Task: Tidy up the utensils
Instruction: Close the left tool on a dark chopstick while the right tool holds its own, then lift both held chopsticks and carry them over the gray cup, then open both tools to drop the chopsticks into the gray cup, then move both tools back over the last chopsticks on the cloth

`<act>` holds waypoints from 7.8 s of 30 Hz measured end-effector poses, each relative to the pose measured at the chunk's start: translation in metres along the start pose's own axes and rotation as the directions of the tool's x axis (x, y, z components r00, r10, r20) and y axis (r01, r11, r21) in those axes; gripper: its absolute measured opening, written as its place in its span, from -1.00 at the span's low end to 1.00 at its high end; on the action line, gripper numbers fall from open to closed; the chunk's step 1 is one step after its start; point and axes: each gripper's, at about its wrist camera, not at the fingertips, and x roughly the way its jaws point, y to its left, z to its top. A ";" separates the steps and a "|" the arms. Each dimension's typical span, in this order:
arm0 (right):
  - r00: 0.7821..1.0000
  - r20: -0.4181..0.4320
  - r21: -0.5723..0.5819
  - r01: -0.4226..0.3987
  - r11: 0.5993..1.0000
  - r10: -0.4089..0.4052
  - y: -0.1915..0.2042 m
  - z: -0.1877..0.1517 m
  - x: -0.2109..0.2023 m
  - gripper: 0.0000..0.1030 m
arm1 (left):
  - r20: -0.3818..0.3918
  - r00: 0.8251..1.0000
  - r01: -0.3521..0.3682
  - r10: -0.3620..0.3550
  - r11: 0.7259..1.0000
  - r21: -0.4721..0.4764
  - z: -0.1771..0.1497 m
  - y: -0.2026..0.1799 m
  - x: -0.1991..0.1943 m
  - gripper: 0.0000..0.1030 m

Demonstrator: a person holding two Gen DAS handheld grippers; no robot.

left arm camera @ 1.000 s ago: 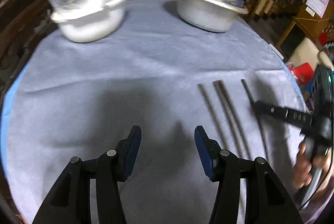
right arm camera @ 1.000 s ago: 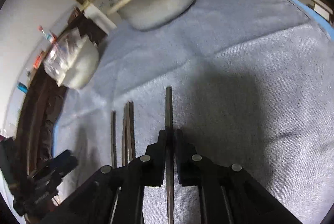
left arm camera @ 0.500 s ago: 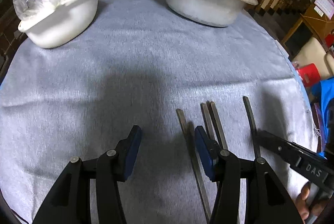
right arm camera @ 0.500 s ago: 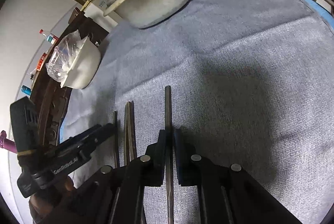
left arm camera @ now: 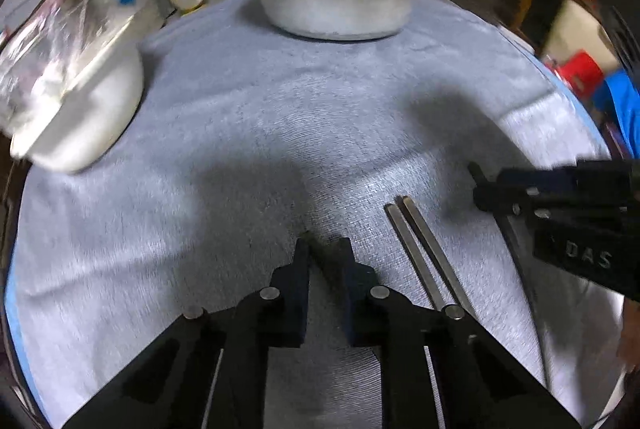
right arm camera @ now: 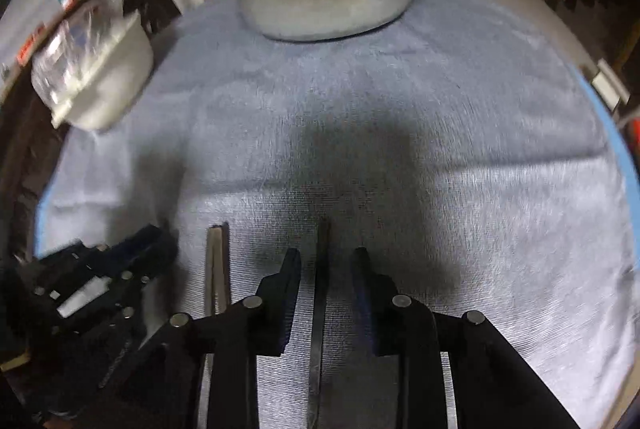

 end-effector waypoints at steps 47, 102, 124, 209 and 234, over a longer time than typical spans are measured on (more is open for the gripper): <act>0.885 0.443 -0.007 -0.154 0.988 0.141 -0.012 -0.119 -0.179 -0.87 | 0.386 0.921 0.013 0.054 0.985 -0.170 -0.101 0.018 -0.213 -0.90; 0.309 0.937 -0.041 -0.366 0.930 0.163 0.027 -0.315 -0.335 -0.87 | 0.775 0.592 0.275 0.223 0.848 -0.454 -0.207 -0.027 -0.334 -0.90; 0.366 0.917 -0.055 -0.280 0.958 0.160 0.042 -0.310 -0.302 -0.87 | 0.776 0.537 0.208 0.332 0.839 -0.503 -0.212 -0.033 -0.294 -0.89; 0.688 0.716 0.248 -0.412 0.877 0.121 -0.038 -0.298 -0.229 0.02 | 0.217 0.955 -0.041 0.201 0.817 -0.576 -0.251 0.039 -0.191 0.42; 0.820 0.536 0.276 -0.396 0.876 0.201 -0.038 -0.236 -0.147 0.02 | 0.120 0.981 -0.054 0.152 0.810 -0.584 -0.240 0.067 -0.132 0.42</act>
